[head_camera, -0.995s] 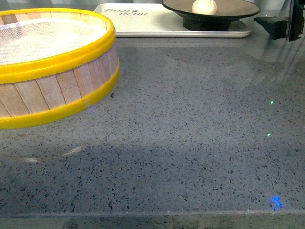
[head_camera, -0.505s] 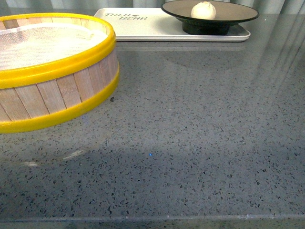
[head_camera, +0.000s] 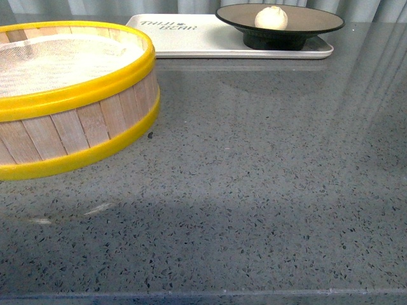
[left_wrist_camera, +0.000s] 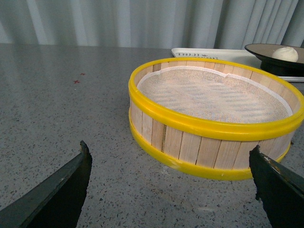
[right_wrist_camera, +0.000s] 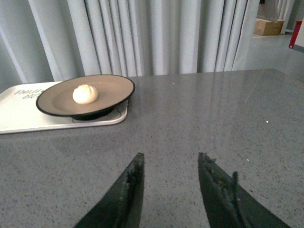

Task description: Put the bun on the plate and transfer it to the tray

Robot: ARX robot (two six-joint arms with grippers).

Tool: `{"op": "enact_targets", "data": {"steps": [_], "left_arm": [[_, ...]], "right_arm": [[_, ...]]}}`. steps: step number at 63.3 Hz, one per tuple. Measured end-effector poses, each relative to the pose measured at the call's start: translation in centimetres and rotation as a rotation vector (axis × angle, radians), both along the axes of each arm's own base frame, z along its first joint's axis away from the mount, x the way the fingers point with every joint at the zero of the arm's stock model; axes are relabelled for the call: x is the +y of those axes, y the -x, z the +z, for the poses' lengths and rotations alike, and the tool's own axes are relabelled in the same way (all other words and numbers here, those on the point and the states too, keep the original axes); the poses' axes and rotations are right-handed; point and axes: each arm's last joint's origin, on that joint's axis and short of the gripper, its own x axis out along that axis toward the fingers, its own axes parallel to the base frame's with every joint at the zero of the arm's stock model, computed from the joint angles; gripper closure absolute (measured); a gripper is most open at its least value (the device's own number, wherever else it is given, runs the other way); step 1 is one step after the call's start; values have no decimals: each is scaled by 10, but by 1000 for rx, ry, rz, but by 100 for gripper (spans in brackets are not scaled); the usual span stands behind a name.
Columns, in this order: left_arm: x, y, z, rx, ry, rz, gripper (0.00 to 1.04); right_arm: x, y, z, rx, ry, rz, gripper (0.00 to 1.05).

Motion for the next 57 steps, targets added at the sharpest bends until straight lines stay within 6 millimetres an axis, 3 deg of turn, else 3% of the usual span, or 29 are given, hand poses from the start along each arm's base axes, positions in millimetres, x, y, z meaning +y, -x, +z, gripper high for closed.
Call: {"op": "enact_targets", "data": {"steps": [11,28,57], "left_arm": [[0,0,0,0,0,0,7],[0,0,0,0,0,0,7],[0,0,0,0,0,0,7]], "right_arm": [[8,15,-24,15,31,-2,103],[22,31,-43,5,43,2,103],[23,53,-63,5,44,3,103]]}}
